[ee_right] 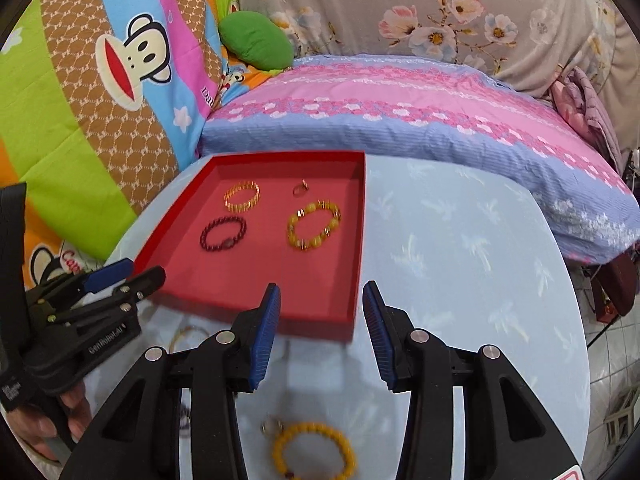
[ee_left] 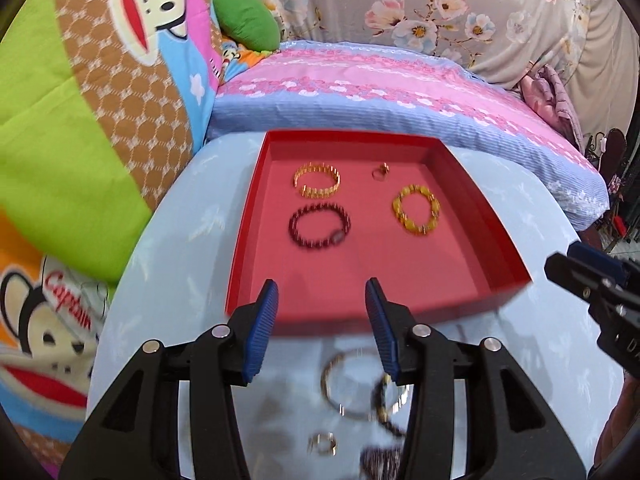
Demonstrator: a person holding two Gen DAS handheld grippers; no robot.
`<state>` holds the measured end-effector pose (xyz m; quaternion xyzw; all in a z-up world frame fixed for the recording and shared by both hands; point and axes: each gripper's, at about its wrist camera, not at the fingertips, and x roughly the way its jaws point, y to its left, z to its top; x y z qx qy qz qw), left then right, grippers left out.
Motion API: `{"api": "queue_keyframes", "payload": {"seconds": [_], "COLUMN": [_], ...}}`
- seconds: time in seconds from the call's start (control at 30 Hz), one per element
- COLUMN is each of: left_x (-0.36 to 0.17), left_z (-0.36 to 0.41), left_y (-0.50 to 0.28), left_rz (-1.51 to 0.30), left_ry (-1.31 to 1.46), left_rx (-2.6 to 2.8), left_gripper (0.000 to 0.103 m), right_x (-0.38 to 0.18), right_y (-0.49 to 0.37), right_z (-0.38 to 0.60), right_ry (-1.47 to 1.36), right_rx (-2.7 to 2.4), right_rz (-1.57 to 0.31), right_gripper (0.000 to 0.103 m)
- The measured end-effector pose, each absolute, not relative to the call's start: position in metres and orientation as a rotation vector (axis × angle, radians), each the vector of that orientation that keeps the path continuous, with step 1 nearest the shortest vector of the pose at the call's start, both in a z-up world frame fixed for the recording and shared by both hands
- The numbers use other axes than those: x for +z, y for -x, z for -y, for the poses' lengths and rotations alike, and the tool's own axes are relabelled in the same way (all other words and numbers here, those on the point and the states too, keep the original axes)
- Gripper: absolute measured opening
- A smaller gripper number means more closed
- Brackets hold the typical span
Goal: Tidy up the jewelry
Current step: 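Withdraw both tools from the tray toward the remaining jewelry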
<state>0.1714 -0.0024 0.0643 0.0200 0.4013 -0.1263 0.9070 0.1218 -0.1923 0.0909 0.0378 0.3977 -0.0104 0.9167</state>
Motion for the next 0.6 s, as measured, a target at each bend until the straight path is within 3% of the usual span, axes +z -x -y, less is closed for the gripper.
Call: {"api": "queue_keyframes", "payload": {"seconds": [0.6], "left_x": [0.017], "left_z": [-0.032], "left_y": [-0.086], "left_rz": [-0.871], "left_ry": [0.062], "left_rx": [-0.259], "left_gripper": [0.043], "right_x": [0.019], "right_y": [-0.042], "right_z": [0.200], "right_ry": [-0.116], "right_rx": [-0.087], "right_rz": [-0.941], "right_gripper": [0.042]}}
